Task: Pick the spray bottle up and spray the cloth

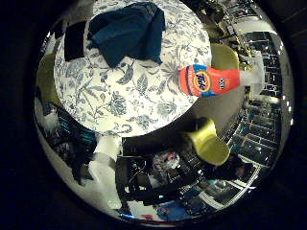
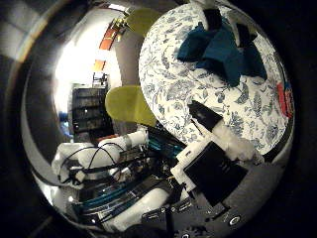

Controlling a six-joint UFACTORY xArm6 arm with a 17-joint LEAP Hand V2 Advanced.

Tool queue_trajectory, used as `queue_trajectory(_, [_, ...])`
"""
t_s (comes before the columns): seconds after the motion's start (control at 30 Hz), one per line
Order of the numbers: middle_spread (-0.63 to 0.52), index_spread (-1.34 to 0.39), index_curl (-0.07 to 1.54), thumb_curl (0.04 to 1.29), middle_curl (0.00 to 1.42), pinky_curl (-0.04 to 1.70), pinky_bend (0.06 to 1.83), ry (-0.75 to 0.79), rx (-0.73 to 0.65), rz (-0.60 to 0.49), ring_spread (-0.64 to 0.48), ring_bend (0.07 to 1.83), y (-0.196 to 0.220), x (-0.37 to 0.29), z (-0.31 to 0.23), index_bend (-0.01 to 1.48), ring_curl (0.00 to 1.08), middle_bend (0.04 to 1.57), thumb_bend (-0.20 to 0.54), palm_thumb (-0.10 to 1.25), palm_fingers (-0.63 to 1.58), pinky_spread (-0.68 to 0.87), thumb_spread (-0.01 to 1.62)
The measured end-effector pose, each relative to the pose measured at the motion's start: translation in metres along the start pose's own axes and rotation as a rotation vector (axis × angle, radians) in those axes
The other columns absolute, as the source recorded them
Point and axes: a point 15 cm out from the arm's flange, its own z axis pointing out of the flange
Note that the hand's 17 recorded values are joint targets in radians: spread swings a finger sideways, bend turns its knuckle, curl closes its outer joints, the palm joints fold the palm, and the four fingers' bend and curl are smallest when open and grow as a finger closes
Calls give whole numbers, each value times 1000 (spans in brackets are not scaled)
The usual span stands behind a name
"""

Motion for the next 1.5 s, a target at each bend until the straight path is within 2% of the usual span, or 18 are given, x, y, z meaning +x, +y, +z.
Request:
queue_trajectory(0.3, [-90, -307, 426, 417, 554, 1055, 600, 19, 76, 47, -84, 801, 11, 26, -42, 179, 513, 567, -32, 686, 324, -79, 987])
queue_trajectory(0.53, [-85, -289, 401, 374, 529, 1036, 599, -24, 173, 114, -82, 800, 18, 45, -68, 184, 492, 569, -28, 618, 327, -1, 1015])
queue_trajectory(0.87, [-81, -284, 393, 372, 501, 999, 588, -180, 430, 287, -81, 808, 36, 99, -92, 188, 458, 565, -25, 635, 344, 116, 1009])
queue_trajectory(1.07, [-125, -264, 392, 381, 517, 981, 562, -285, 595, 354, -92, 808, 47, 130, -103, 191, 444, 645, -22, 672, 377, 146, 997])
queue_trajectory(1.23, [-138, -256, 403, 388, 523, 970, 540, -416, 670, 468, -99, 818, 69, 163, -74, 190, 436, 670, -25, 691, 371, 165, 984])
queue_trajectory(1.5, [-136, -253, 414, 399, 522, 959, 544, -452, 726, 597, -83, 813, 113, 213, -56, 196, 428, 661, -26, 692, 358, 186, 979])
